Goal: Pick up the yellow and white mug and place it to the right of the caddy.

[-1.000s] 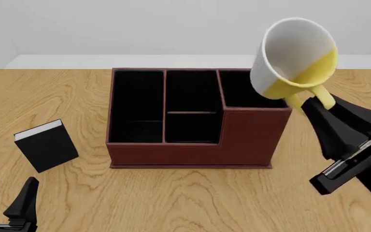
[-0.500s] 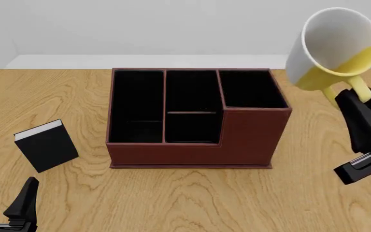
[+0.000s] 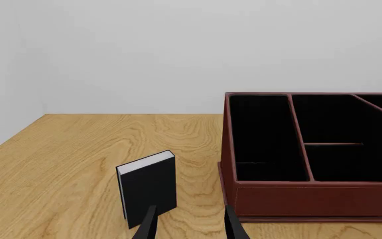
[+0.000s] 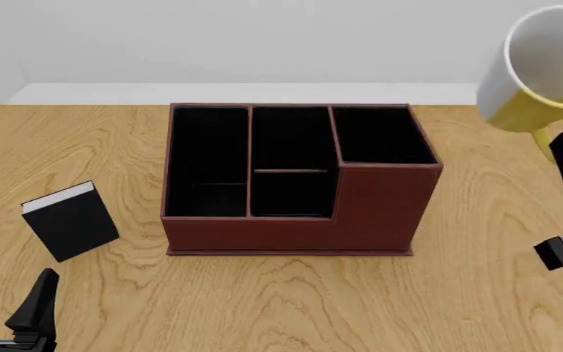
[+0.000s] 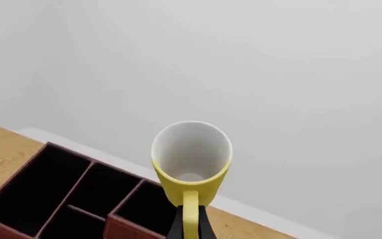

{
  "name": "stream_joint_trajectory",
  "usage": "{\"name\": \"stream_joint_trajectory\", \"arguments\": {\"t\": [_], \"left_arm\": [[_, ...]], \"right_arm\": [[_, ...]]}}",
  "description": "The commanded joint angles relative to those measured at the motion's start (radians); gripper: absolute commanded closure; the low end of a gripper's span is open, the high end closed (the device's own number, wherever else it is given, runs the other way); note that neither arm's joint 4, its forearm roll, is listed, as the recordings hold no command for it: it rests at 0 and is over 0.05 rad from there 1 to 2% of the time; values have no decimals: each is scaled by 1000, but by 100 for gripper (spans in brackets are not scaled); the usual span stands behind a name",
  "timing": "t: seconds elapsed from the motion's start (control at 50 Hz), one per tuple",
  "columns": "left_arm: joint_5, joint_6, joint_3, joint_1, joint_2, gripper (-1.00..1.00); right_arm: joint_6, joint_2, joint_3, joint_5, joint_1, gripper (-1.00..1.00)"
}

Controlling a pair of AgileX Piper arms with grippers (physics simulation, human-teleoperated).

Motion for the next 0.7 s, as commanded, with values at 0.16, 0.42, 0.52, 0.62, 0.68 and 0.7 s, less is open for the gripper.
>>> {"name": "stream_joint_trajectory", "arguments": {"t": [0.16, 0.42, 0.52, 0.62, 0.68, 0.7], "left_arm": [[0, 0, 0, 0, 0, -100], [0, 0, 0, 0, 0, -100], [0, 0, 0, 0, 0, -100], [0, 0, 0, 0, 0, -100], [0, 0, 0, 0, 0, -100], [0, 0, 0, 0, 0, -100]], "right_arm": [[35, 29, -8, -12, -106, 100], [46, 106, 5, -83, -146, 100], [48, 158, 31, -137, -172, 100], [68, 195, 46, -175, -168, 100], [69, 218, 62, -198, -177, 100], [74, 226, 64, -200, -179, 100]]}}
